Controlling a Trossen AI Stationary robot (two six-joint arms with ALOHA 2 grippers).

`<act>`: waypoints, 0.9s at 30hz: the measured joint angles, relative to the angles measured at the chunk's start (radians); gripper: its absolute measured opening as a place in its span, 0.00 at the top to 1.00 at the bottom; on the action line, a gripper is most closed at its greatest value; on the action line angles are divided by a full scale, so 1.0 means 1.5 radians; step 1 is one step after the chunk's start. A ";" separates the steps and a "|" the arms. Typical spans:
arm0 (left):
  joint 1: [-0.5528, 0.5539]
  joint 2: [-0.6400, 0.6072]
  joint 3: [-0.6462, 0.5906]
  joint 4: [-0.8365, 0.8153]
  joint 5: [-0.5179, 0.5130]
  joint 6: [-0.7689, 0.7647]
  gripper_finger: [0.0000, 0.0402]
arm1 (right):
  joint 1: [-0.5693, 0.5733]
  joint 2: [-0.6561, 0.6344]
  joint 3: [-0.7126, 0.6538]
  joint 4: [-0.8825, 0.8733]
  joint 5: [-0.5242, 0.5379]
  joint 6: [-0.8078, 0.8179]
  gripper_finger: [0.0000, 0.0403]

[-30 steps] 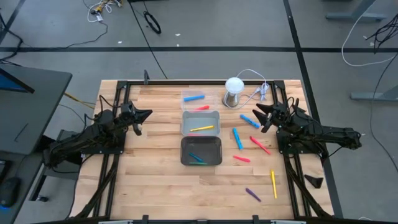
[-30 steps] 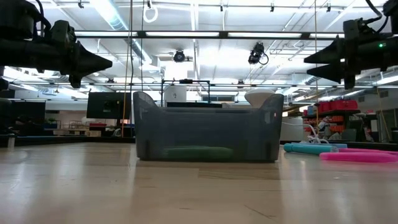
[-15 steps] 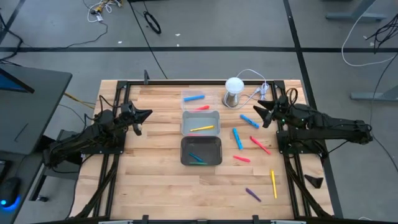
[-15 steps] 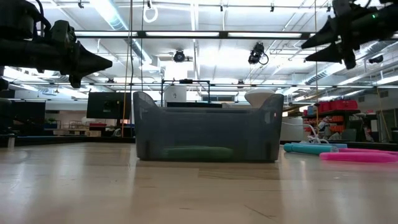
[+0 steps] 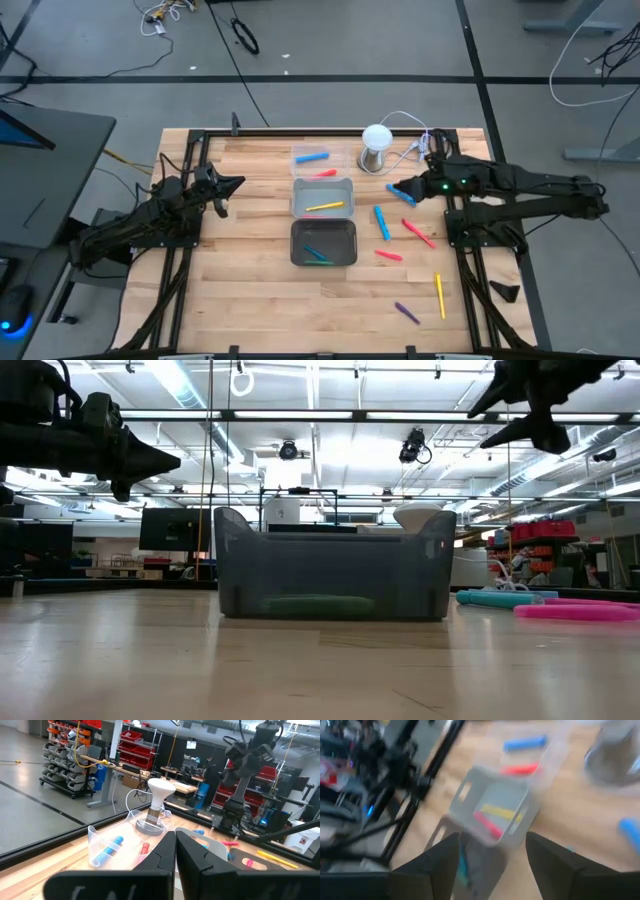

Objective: Pick & Place Markers
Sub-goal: Put the purple pen into the black bin

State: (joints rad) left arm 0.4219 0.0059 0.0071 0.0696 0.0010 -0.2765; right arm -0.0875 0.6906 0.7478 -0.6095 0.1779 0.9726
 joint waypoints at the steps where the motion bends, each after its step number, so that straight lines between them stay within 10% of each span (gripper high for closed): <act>1: 0.000 0.000 0.000 0.000 0.000 0.000 0.97 | 0.000 0.013 0.009 -0.008 -0.027 0.010 0.43; 7: 0.000 0.000 0.000 0.000 0.000 0.001 0.97 | 0.010 0.092 0.056 -0.049 -0.145 0.044 0.43; 27: 0.000 0.000 0.000 0.000 0.000 0.000 0.97 | 0.177 0.277 0.195 -0.307 -0.147 0.146 0.43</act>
State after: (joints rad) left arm 0.4218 0.0062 0.0071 0.0696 0.0010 -0.2765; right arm 0.1772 1.1058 1.0401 -1.0705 -0.0425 1.1917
